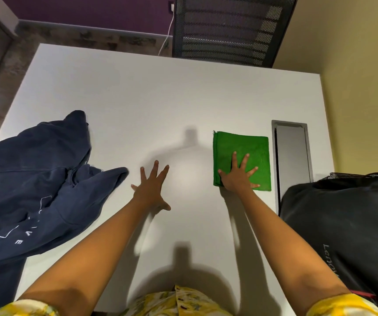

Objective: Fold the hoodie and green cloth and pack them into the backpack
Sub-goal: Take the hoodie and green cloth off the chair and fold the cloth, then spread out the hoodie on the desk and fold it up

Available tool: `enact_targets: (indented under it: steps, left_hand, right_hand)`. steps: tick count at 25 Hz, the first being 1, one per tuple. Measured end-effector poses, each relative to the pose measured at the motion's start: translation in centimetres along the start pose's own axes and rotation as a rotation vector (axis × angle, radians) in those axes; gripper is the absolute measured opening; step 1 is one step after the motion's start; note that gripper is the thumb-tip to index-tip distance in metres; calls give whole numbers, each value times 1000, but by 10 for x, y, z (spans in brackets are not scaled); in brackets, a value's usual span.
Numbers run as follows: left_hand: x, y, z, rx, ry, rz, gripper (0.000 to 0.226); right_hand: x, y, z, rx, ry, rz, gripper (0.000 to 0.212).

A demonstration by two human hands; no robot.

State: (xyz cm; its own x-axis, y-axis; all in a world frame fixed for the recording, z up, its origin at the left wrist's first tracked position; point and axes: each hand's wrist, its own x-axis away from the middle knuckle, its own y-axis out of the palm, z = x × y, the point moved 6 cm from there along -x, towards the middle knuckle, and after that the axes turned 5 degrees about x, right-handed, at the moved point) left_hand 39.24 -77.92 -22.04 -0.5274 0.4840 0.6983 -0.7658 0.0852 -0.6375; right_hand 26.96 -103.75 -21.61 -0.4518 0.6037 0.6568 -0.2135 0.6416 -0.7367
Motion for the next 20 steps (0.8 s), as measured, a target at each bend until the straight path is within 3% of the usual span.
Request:
enact_targets:
  steps: [14, 16, 20]
  left_hand:
    - [2, -2, -3, -32, 37, 29, 143]
    - [5, 1, -7, -71, 35, 49, 138]
    - [19, 14, -18, -122, 62, 107, 119]
  right_hand:
    - [-16, -22, 16, -6, 11, 100, 84]
    - [-8, -22, 10, 13, -24, 207, 81]
    - [22, -11, -10, 2, -263, 477, 67]
